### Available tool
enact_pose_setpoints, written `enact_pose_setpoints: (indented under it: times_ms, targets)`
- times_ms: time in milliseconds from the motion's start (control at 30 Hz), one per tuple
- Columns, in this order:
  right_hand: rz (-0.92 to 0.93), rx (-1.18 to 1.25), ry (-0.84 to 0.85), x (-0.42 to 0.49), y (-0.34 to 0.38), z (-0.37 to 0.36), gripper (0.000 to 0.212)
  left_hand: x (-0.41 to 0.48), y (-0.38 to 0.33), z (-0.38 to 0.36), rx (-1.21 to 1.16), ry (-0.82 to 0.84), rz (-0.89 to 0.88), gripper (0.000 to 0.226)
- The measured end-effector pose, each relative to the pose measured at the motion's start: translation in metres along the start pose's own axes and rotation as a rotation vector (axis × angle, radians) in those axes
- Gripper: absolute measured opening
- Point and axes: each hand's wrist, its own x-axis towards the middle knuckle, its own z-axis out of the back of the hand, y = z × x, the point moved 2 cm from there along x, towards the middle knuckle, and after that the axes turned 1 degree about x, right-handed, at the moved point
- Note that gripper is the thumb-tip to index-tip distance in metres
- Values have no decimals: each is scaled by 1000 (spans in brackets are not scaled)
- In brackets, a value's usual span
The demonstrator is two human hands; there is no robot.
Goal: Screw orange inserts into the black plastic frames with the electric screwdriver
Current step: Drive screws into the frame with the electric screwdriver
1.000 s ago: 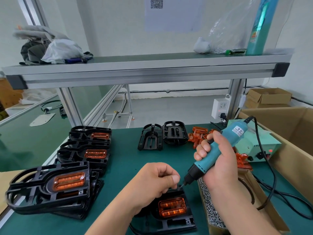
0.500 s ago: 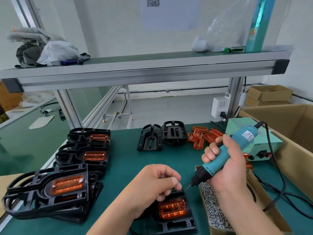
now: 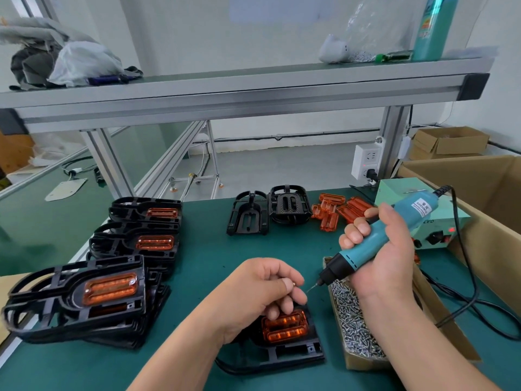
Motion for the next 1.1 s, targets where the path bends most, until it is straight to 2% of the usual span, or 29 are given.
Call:
enact_pose_setpoints:
  times_ms: [400,1100]
  targets:
    - [12,36,-21,0,2,2,27,3,9,-1,198,52,-24,18]
    - [-26,8,31,-4,-7,0,27,4,11,-8,196,83,-44,19]
